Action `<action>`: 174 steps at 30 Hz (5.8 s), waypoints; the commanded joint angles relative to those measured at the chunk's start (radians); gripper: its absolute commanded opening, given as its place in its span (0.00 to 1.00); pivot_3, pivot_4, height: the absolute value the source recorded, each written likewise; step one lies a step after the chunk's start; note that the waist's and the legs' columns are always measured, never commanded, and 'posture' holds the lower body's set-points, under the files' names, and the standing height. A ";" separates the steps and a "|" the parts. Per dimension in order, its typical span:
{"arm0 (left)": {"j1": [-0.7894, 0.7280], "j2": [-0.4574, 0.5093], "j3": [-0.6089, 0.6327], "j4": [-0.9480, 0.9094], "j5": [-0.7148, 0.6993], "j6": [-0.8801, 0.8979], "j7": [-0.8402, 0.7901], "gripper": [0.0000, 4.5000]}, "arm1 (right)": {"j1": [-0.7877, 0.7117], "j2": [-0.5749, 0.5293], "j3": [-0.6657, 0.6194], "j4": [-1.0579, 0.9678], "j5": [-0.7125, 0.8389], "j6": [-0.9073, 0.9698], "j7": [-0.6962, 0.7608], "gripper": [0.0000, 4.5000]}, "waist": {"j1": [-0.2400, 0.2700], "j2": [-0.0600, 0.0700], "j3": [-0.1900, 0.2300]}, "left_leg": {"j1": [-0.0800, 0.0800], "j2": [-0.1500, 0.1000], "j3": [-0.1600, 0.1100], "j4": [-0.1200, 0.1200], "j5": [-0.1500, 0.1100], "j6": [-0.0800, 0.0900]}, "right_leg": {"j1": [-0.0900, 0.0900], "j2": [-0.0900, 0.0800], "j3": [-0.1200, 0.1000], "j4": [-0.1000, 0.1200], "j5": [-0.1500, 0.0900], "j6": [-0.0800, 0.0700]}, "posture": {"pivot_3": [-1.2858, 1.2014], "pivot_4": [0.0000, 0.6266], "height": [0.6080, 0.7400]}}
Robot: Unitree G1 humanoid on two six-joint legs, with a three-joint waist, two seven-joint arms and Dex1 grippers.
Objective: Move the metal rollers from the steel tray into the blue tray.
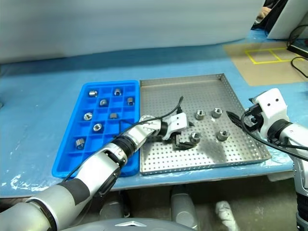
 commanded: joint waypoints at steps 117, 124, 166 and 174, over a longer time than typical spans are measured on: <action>0.031 0.128 0.240 -0.312 -0.243 0.144 0.050 0.88 | -0.229 0.149 0.212 0.198 -0.002 0.037 -0.052 1.00 | 0.078 -0.010 0.005 | 0.000 0.004 0.004 0.000 0.007 -0.006 | -0.010 0.002 0.002 0.014 0.004 -0.005 | 0.34 0.24 1.00; 0.197 0.231 0.249 -0.616 -0.286 0.262 0.002 0.88 | -0.341 0.203 0.313 0.360 -0.057 0.038 -0.104 1.00 | 0.086 -0.010 0.006 | 0.000 0.004 0.004 -0.001 0.007 -0.006 | -0.011 0.003 0.001 0.013 0.004 -0.005 | 0.38 0.24 1.00; 0.548 0.563 0.525 -1.212 -0.409 0.540 0.242 0.89 | -0.674 0.417 0.440 0.599 0.036 -0.111 0.185 0.35 | 0.168 -0.011 0.006 | -0.001 0.006 0.004 -0.011 0.012 -0.015 | -0.018 0.004 -0.001 0.017 0.003 -0.005 | 0.56 0.24 1.00; 0.837 0.647 0.643 -1.461 -0.445 0.631 0.317 0.89 | -0.726 0.487 0.716 0.582 0.032 -0.140 0.529 0.35 | 0.243 -0.012 0.007 | -0.002 0.007 0.000 -0.015 0.012 -0.016 | -0.017 0.004 -0.008 0.017 0.001 -0.009 | 0.63 0.24 1.00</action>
